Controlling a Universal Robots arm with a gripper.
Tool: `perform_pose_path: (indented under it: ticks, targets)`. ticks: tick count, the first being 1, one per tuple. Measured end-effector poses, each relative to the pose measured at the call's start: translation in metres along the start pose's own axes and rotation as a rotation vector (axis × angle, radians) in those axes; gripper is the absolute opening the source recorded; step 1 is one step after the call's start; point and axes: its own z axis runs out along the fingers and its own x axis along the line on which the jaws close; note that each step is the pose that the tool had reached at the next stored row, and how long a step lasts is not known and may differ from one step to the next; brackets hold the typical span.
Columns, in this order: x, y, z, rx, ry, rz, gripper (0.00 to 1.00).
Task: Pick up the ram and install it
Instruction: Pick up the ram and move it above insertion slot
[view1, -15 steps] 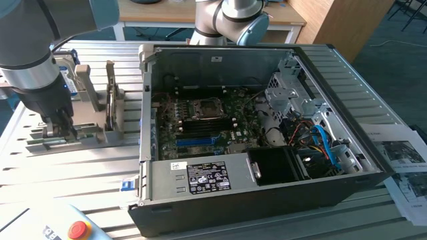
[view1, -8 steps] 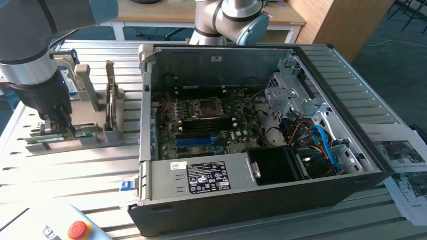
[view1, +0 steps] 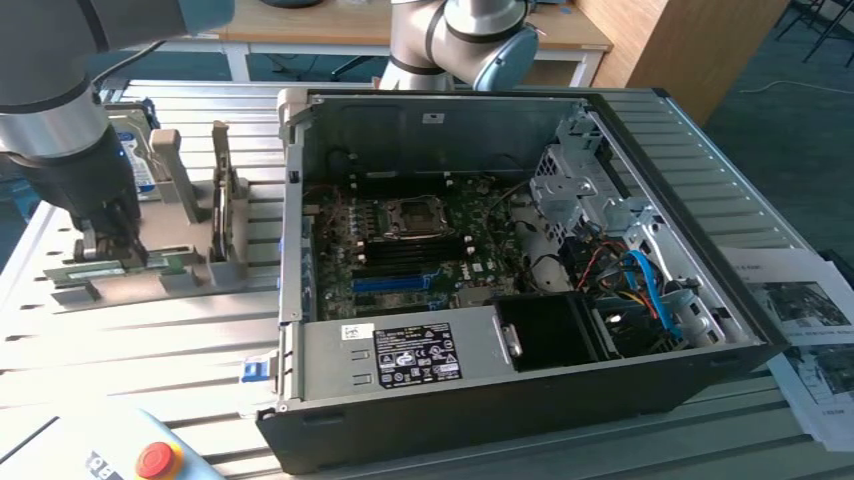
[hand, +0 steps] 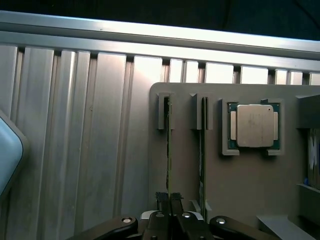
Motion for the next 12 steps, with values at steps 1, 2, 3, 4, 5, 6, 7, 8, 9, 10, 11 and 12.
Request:
perform_pose_path:
  ticks: [1,2,3,4,5,6,7,8,9,10,11,12]
  targets:
    - [0.0,0.0,-0.0018,0.0001,0.0,0.0,0.12]
    - [0.0,0.0001,-0.0037,0.0,0.0,0.001,0.12]
    - [0.0,0.0001,-0.0057,0.0,0.0,0.001,0.12]
    - [0.0,0.0001,-0.008,-0.0001,0.0,0.001,0.12]
    - [0.0,0.0001,-0.0102,-0.0001,0.0,0.001,0.12]
    - [0.0,0.0001,-0.0123,-0.0001,0.0,0.001,0.12]
    - [0.0,0.0001,-0.0146,-0.0001,-0.0001,0.001,0.12]
    - [0.0,0.0001,-0.0168,-0.0002,-0.0001,0.001,0.12]
    - [0.0,0.0002,-0.0192,-0.0003,0.0,0.001,0.12]
    - [0.0,0.0002,-0.0215,-0.0004,0.0,0.002,0.12]
    - [0.0,0.0002,-0.0241,-0.0005,-0.0001,0.002,0.12]
    - [-0.001,0.0003,-0.0267,-0.0005,-0.0001,0.002,0.12]
